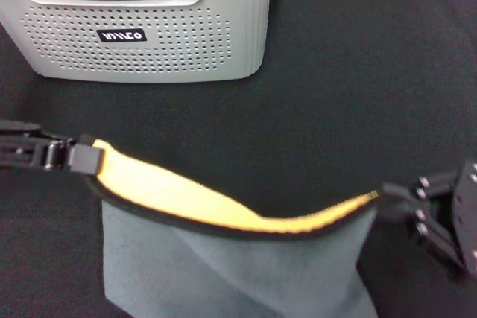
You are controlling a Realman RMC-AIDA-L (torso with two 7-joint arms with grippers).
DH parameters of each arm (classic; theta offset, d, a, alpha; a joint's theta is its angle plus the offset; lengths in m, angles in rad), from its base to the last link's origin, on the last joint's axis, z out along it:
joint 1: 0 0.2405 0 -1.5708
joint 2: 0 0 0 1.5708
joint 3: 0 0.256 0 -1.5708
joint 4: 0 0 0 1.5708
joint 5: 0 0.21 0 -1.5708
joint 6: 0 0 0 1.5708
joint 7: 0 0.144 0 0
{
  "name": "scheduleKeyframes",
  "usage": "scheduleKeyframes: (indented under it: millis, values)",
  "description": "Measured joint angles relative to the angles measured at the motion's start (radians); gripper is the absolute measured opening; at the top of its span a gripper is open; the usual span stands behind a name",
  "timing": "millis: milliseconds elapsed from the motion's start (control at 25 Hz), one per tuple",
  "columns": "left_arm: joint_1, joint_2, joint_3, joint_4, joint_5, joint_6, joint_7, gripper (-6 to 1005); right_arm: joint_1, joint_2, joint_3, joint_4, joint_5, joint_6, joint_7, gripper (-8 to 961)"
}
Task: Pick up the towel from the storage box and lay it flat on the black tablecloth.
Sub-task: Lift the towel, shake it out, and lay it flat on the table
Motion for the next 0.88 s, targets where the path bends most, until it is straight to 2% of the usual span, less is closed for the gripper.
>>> scheduleKeyframes:
  millis: [40,80,160,320,440,640,880]
  values:
    - [-0.011,-0.012,-0.029,-0.014,0.040,-0.001,0.001,44,0.023,0.001,0.001,0.020,0.000,0.029,-0.005,3]
    - [-0.011,-0.012,-0.029,-0.014,0.040,-0.001,0.001,44,0.034,0.001,0.002,0.030,0.000,0.044,-0.007,3]
    - [-0.059,-0.058,-0.136,-0.063,0.188,-0.005,0.011,44,0.073,0.000,0.002,0.062,0.001,0.093,-0.013,3]
    - [-0.101,-0.108,-0.256,-0.113,0.359,-0.039,0.033,44,0.152,-0.003,0.006,0.126,0.001,0.172,-0.015,3]
    - [-0.119,-0.132,-0.297,-0.129,0.440,-0.123,0.036,44,0.218,-0.004,0.024,0.190,0.002,0.222,-0.021,3]
    - [-0.167,-0.145,-0.301,-0.200,0.464,-0.282,0.012,45,0.308,-0.006,0.045,0.288,-0.015,0.268,-0.022,3]
    - [-0.182,-0.154,-0.301,-0.229,0.467,-0.377,-0.057,45,0.423,-0.005,0.055,0.436,-0.032,0.331,-0.016,3]
